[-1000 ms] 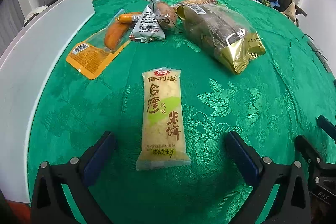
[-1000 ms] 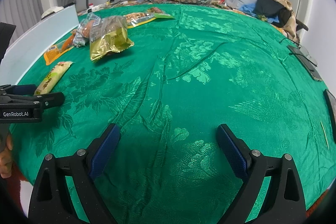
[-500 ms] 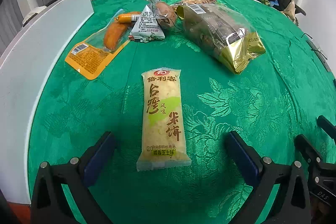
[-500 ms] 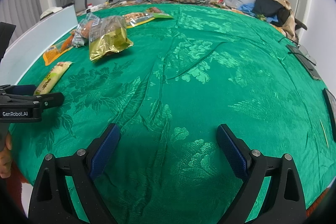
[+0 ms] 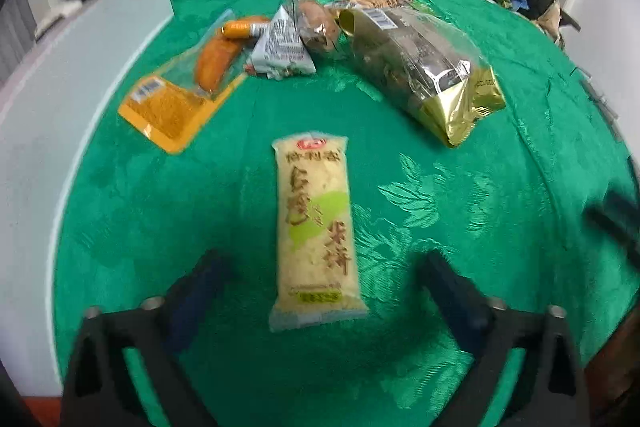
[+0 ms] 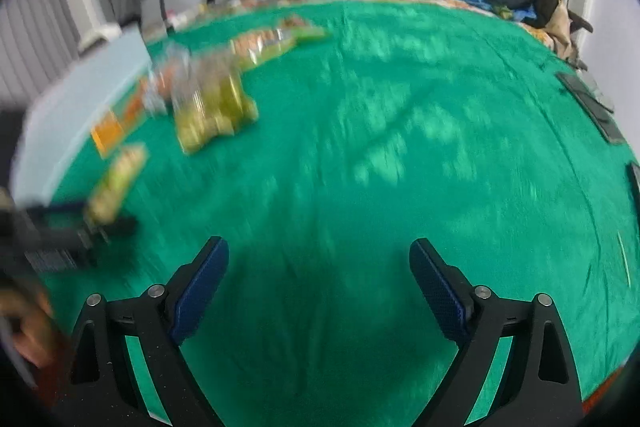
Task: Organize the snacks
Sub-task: 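Close the left tool on the rice-cake bar while the right tool grasps the clear brown-snack bag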
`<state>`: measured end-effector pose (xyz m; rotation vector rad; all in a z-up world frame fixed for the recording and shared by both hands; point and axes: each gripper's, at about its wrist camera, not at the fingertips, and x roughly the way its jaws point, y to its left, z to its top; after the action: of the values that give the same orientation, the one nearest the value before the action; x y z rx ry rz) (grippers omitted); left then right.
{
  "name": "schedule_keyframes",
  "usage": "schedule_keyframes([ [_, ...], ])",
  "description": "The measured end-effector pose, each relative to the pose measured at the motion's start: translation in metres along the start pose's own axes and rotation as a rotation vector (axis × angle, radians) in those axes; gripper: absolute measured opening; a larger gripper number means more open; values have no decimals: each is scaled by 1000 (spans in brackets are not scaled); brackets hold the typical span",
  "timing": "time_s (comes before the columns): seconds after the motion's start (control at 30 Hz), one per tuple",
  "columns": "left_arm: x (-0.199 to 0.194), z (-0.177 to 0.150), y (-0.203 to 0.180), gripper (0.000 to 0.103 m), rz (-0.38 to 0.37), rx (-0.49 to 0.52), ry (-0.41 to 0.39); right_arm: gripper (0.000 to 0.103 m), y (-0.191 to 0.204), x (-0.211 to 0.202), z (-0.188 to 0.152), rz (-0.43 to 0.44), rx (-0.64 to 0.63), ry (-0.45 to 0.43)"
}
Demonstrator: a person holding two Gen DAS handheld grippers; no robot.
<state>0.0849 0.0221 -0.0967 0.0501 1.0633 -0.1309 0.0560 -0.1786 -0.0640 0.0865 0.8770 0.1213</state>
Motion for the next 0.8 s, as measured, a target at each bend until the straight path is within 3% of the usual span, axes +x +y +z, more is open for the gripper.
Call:
schedule_keyframes([
  [0.03, -2, 1, -1, 68, -14, 18, -18, 94, 3, -1, 12, 3, -11, -7],
  [0.07, -5, 2, -2, 44, -13, 27, -30, 94, 10, -1, 32, 12, -36, -11],
  [0.1, -6, 3, -1, 31, -15, 28, -35, 94, 17, 2, 45, 22, -60, -8],
  [0.27, -12, -3, 26, 30, -138, -53, -47, 94, 73, 52, 107, 83, -218, 138],
  [0.43, -27, -22, 66, 30, -224, -138, -86, 91, 105, 106, 124, 11, -287, 238],
  [0.47, -32, -24, 77, 30, -248, -167, -101, 86, 107, 112, 126, 23, -280, 247],
  [0.5, -35, -24, 83, 30, -264, -186, -112, 60, 107, 113, 124, 19, -274, 250],
  [0.63, -57, -23, 99, 30, -313, -245, -156, 58, 87, 99, 122, 58, -175, 265],
  [0.8, -101, -15, 115, 30, -353, -286, -230, 58, 63, 36, 125, 161, -44, 161],
])
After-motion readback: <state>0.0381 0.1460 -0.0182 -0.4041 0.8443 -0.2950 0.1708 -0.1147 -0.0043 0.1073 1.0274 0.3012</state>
